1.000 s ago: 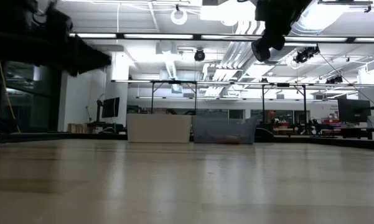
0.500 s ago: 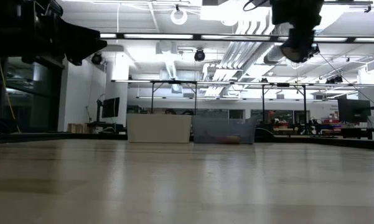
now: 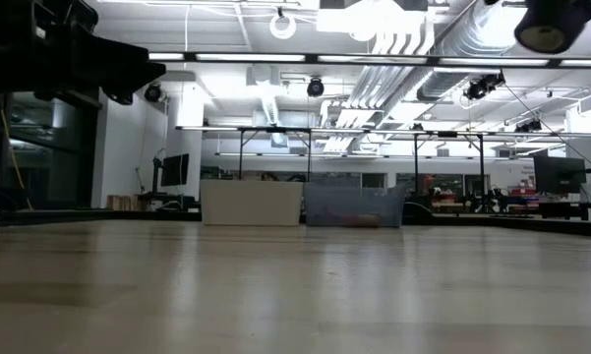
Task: Pick and place Stapler, Stapler remover, tape
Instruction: Put the dark blue tape into the yellow bin
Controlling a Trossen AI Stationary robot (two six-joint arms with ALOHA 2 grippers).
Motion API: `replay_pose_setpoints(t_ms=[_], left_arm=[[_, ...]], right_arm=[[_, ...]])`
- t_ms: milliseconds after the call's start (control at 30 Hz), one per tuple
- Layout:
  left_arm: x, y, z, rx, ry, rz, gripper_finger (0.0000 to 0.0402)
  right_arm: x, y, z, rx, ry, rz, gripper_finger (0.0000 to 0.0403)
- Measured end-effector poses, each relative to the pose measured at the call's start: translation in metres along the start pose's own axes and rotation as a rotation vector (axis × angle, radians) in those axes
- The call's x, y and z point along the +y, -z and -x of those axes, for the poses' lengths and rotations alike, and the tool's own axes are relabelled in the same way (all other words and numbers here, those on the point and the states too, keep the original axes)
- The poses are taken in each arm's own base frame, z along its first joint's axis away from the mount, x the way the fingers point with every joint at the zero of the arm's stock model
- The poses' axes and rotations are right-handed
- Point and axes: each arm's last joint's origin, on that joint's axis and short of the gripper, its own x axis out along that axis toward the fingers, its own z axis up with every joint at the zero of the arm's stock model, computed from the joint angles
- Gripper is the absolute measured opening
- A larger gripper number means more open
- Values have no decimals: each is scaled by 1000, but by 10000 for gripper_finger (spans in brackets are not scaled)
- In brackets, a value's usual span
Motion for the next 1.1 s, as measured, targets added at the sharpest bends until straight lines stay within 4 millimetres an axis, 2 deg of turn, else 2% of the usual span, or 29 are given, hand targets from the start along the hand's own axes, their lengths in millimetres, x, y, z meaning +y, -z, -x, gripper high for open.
replay_pose_setpoints(t_ms=[367, 700, 867, 1100], left_arm=[[0, 1, 0, 10, 4, 11, 221], [0, 1, 0, 10, 3, 11, 221], [0, 1, 0, 10, 3, 11, 221], [0, 1, 0, 10, 2, 12, 221]], right_arm=[[55, 64, -27, -7, 69, -48, 34], [97, 135, -72, 44, 144, -140, 34], [110, 162, -96, 53, 195, -164, 34], [120, 188, -126, 56, 255, -210, 34]])
